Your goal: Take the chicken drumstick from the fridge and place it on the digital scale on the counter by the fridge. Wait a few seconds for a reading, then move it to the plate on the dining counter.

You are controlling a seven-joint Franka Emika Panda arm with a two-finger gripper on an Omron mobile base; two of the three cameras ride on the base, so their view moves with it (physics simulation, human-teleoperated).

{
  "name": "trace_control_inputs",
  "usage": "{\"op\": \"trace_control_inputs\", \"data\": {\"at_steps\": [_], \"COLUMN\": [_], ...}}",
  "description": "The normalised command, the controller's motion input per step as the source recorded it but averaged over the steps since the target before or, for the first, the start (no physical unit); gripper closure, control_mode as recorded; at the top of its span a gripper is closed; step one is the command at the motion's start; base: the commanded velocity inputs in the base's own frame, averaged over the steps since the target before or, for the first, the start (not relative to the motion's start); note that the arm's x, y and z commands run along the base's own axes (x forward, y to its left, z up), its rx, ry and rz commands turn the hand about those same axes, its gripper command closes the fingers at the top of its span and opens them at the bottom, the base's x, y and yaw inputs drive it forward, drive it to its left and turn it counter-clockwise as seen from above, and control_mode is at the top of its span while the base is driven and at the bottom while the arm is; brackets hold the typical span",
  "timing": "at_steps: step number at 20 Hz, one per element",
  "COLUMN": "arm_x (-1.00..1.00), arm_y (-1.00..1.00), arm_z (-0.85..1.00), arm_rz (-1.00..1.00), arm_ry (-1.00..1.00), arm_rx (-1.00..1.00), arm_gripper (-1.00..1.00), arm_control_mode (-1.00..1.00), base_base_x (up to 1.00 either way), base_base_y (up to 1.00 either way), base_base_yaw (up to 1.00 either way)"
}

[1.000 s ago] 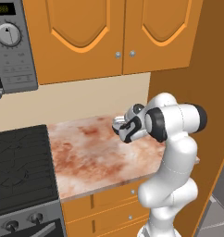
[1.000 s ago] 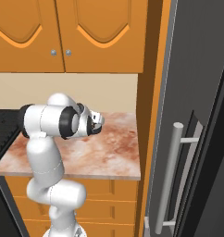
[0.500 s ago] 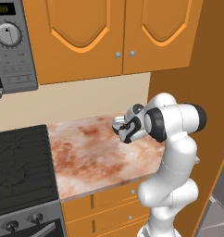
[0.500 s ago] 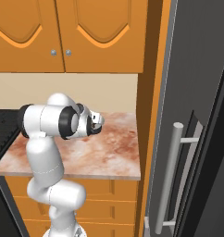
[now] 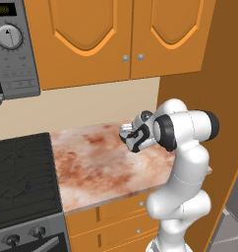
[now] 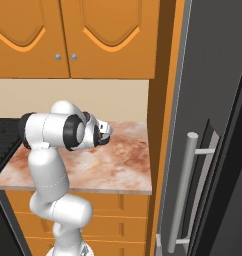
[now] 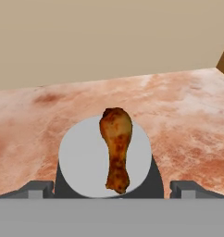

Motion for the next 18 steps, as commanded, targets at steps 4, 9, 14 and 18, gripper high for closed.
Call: {"op": "trace_control_inputs", "data": {"at_steps": [4, 9, 14, 18], "arm_x": [0.00, 0.00, 0.00, 0.00], "arm_y": [0.00, 0.00, 0.00, 0.00], "arm_z": [0.00, 0.00, 0.00, 0.00], "arm_rz": [0.00, 0.00, 0.00, 0.00], "arm_ry": [0.00, 0.00, 0.00, 0.00], "arm_rx": [0.00, 0.00, 0.00, 0.00], "arm_gripper": [-1.00, -1.00, -1.00, -1.00], "arm_control_mode": [-1.00, -1.00, -1.00, -1.00], "base_base_x": [0.00, 0.00, 0.00, 0.00], "base_base_y": [0.00, 0.00, 0.00, 0.00], "base_base_yaw": [0.00, 0.00, 0.00, 0.00]}}
